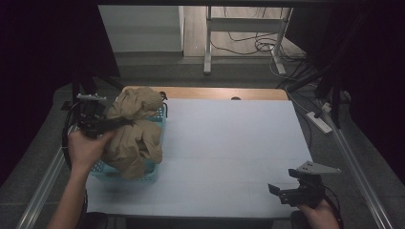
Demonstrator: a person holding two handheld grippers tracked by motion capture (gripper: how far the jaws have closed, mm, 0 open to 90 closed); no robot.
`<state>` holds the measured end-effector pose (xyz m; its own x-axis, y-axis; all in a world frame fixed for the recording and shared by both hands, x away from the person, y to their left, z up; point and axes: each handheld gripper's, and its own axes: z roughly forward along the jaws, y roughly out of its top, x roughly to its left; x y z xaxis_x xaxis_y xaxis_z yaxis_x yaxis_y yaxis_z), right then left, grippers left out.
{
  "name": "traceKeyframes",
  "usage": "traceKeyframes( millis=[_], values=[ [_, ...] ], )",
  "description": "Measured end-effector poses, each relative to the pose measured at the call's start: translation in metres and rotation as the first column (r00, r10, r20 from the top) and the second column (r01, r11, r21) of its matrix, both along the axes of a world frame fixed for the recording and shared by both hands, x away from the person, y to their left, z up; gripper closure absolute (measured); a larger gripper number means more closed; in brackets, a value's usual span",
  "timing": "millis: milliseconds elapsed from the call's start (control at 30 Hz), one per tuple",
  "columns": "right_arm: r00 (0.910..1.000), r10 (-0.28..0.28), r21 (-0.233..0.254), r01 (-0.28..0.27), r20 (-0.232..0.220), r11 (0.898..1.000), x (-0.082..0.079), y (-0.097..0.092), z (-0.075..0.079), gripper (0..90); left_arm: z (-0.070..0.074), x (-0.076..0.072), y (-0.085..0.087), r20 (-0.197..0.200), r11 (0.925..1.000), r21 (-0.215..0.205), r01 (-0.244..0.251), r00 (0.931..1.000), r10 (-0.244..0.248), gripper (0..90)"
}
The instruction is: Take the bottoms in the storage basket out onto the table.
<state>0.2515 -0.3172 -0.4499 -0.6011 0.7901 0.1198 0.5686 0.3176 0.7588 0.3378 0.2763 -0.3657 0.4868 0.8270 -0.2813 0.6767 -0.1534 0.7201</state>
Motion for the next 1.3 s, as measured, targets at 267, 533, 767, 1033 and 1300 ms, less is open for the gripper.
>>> traceKeyframes(
  millis=[267,533,767,1033,1300],
  values=[
    [1.0000,-0.005,0.009,0.005,0.006,1.000,0.000,-0.001,0.000,0.3,0.018,0.003,-0.008,0.037,0.9996,-0.016,0.021,0.9991,-0.020,70.8],
    [0.9999,-0.006,0.014,0.006,0.011,1.000,-0.001,-0.002,0.000,0.3,0.037,0.007,-0.020,0.069,0.9984,-0.023,0.050,0.9964,-0.049,70.8],
    [0.9999,-0.006,0.013,0.005,0.013,1.000,-0.001,-0.001,0.000,0.3,0.050,0.012,-0.038,0.092,0.9962,-0.014,0.086,0.9921,-0.085,70.8],
    [0.9999,-0.003,0.015,0.002,0.015,1.000,-0.002,-0.002,0.000,0.3,0.053,0.019,-0.060,0.100,0.9925,-0.003,0.122,0.9876,-0.121,70.8],
    [0.9999,-0.002,0.019,0.002,0.013,1.000,-0.001,-0.002,0.000,0.3,0.053,0.028,-0.081,0.100,0.9881,0.000,0.154,0.9832,-0.153,70.8]
  ],
)
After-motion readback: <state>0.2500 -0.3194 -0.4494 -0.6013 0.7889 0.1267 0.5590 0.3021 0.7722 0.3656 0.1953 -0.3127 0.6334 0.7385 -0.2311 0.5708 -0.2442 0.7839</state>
